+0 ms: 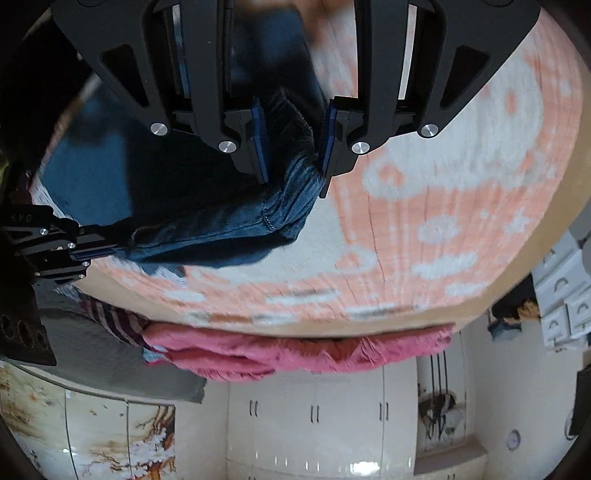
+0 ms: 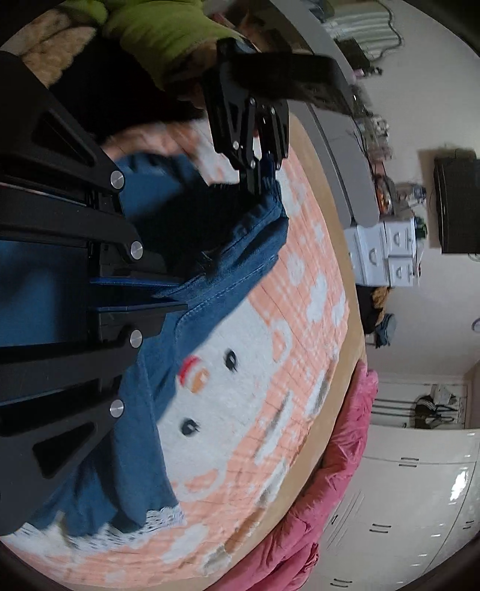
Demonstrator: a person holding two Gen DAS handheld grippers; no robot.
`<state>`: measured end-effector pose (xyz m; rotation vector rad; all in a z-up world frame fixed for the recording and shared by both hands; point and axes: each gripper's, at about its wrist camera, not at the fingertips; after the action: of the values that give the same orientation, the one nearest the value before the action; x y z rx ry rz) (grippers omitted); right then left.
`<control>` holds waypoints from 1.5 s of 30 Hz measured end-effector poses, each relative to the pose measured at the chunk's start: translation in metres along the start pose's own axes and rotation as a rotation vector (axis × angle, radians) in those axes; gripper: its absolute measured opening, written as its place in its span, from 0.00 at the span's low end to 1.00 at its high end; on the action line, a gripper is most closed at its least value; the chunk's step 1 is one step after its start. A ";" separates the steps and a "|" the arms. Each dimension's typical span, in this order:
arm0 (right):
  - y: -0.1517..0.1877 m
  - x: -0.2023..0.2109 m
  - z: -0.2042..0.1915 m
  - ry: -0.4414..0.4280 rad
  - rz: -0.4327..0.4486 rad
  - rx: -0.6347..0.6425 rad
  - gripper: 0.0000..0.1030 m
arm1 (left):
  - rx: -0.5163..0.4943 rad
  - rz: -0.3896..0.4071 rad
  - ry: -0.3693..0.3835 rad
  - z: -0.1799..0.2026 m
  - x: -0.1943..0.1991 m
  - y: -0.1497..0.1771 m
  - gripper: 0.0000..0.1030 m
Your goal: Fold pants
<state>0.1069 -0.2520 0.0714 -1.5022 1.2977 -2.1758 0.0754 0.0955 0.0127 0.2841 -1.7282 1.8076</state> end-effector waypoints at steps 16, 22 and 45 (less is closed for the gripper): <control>0.093 -0.006 -0.055 -0.076 -0.134 -0.058 0.09 | 0.059 -0.153 -0.036 0.011 0.042 0.046 0.22; 0.096 -0.006 -0.063 -0.081 -0.128 -0.048 0.10 | 0.081 -0.042 0.013 0.033 0.062 0.008 0.31; 0.083 -0.029 -0.053 0.032 -0.230 -0.196 0.39 | 0.136 -0.280 -0.014 0.025 -0.010 0.060 0.52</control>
<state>0.0509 -0.2558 -0.0151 -1.7778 1.4501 -2.2726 0.0435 0.0707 -0.0397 0.5672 -1.4925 1.7196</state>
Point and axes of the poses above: each gripper's, at about its wrist camera, not at the fingertips, and x roughly against the way its jaws point, z to its right, y to its underside, and after that the axes turned 10 degrees about y, right-handed
